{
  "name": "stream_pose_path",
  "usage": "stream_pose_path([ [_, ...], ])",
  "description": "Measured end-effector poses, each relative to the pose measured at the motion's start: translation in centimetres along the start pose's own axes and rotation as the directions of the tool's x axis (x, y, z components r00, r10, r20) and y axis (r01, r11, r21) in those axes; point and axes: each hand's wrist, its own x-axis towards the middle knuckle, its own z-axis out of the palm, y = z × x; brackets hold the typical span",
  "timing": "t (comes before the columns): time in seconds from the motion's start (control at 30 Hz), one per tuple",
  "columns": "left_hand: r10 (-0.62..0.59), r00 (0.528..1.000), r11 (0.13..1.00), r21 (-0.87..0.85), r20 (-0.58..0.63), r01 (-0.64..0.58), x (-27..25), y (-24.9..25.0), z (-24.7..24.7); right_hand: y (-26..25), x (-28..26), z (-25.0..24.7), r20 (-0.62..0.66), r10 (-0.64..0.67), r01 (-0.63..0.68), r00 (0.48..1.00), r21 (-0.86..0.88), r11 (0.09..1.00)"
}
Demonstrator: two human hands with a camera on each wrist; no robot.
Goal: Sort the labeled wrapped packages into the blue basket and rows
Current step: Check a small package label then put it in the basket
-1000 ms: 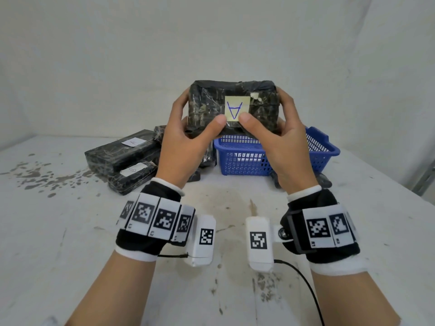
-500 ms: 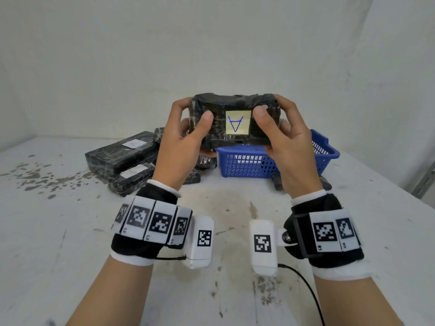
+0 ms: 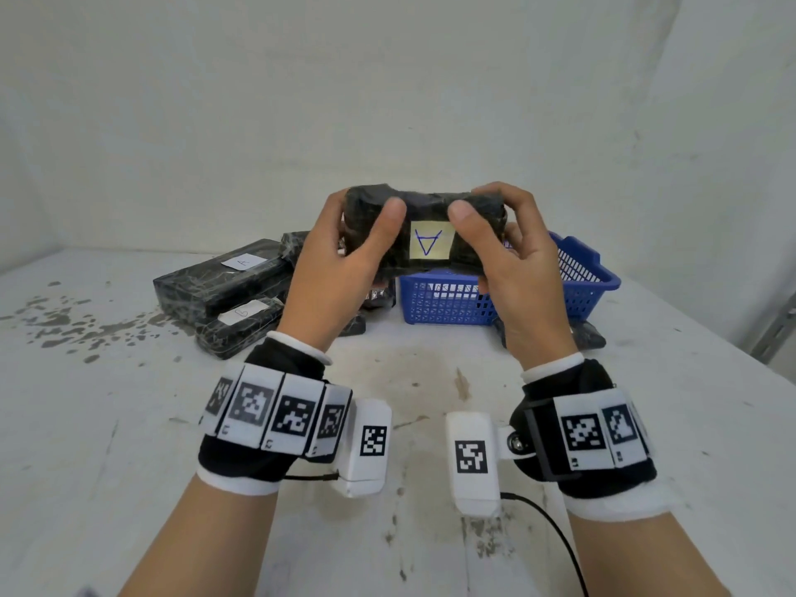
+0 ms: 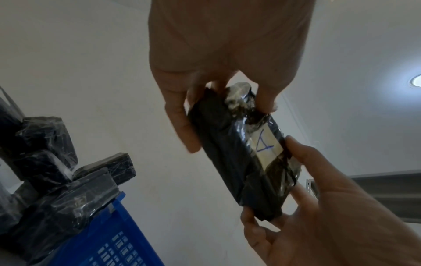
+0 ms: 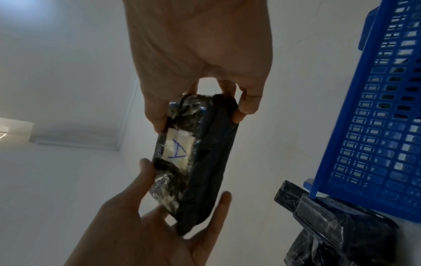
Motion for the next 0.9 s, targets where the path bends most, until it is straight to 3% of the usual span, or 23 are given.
stream_pose_path([
  [0.1, -0.043, 0.999, 0.999, 0.014, 0.026, 0.042, 0.10, 0.12, -0.08, -0.18, -0.10, -0.30, -0.004, -0.040, 0.041, 0.999, 0.023, 0.999],
  [0.33, -0.114, 0.992, 0.945, -0.302, 0.052, 0.125, 0.40, 0.14, -0.05, -0.13, 0.22, -0.48, 0.055, 0.057, -0.062, 0.997, 0.092, 0.994],
  [0.43, -0.099, 0.994, 0.946, -0.307, 0.044, 0.107, 0.52, 0.16, -0.09, -0.20, 0.15, -0.69, 0.036, 0.059, -0.060, 0.998, 0.033, 0.998],
  [0.73, -0.045, 0.999, 0.965, -0.259, 0.016, 0.048, 0.41, -0.14, -0.09, 0.11, 0.09, -0.82, -0.024, 0.023, -0.021, 0.999, 0.075, 0.997],
  [0.9, -0.045, 0.999, 0.976, -0.211, 0.017, 0.047, 0.40, -0.16, -0.02, -0.01, -0.09, -0.77, 0.003, -0.026, 0.025, 1.000, 0.053, 0.998],
])
